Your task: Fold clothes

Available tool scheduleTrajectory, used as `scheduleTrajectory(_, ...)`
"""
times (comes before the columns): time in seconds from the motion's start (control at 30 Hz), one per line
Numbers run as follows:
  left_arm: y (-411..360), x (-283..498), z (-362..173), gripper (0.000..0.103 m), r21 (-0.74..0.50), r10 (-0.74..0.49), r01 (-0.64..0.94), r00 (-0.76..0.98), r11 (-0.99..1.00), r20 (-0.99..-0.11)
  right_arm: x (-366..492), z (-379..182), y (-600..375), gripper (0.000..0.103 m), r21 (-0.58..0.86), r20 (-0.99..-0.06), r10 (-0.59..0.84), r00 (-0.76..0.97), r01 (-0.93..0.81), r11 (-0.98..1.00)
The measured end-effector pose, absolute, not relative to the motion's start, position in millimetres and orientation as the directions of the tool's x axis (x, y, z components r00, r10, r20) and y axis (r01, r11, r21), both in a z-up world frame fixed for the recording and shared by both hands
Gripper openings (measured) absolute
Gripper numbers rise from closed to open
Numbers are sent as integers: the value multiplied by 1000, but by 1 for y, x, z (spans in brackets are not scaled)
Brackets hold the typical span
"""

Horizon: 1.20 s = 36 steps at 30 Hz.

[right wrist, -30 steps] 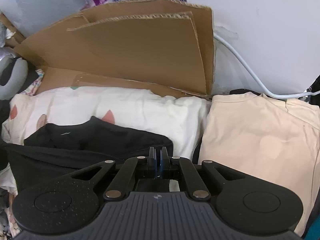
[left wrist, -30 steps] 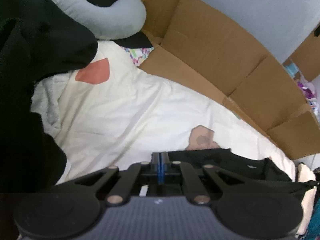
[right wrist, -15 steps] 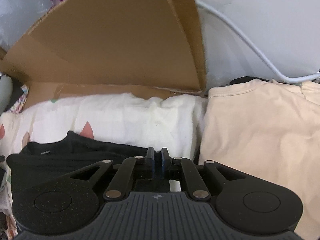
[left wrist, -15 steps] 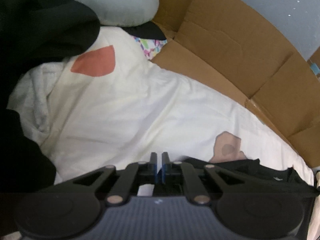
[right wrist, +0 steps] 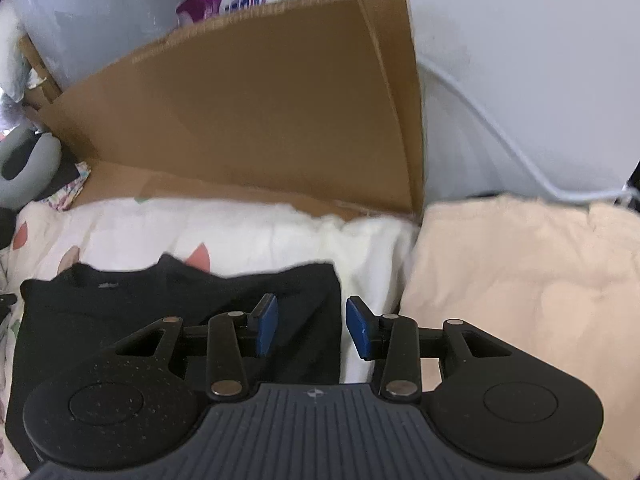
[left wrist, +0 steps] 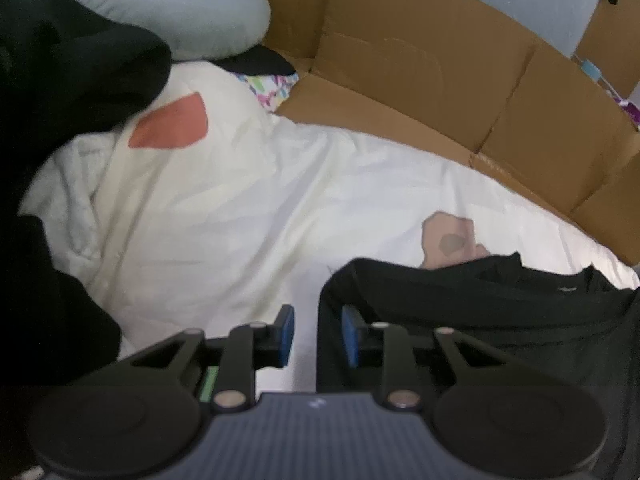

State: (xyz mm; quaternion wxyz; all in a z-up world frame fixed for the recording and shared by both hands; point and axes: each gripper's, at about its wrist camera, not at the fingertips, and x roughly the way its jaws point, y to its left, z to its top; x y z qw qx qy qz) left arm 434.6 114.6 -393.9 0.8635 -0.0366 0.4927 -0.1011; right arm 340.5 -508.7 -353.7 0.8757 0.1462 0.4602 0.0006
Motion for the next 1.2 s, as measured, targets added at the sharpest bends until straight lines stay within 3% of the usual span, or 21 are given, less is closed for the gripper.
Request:
scheduleTrajectory(0.5, 93, 436, -430, 38, -91, -192, 217, 502, 972, -843, 347, -389, -493, 46, 158, -831, 84, 550, 88, 984)
scheduleTrajectory(0.9, 89, 461, -433, 38, -155, -240, 194, 560, 969, -793, 382, -408, -492, 45, 204, -813, 106, 572, 110, 973)
scheduleTrajectory(1.07, 96, 468, -435, 18, -224, -274, 157, 556, 962, -785, 385, -407, -490, 12, 218, -798, 110, 593, 113, 969)
scheduleTrajectory(1.13, 99, 467, -434, 6, -239, -285, 156, 557, 959, -780, 385, -406, -491, 8, 228, -791, 112, 601, 121, 966)
scheduleTrajectory(1.2, 104, 464, -431, 5, -256, -298, 156, 573, 954, -764, 384, -403, -492, 4, 229, -782, 106, 614, 126, 965)
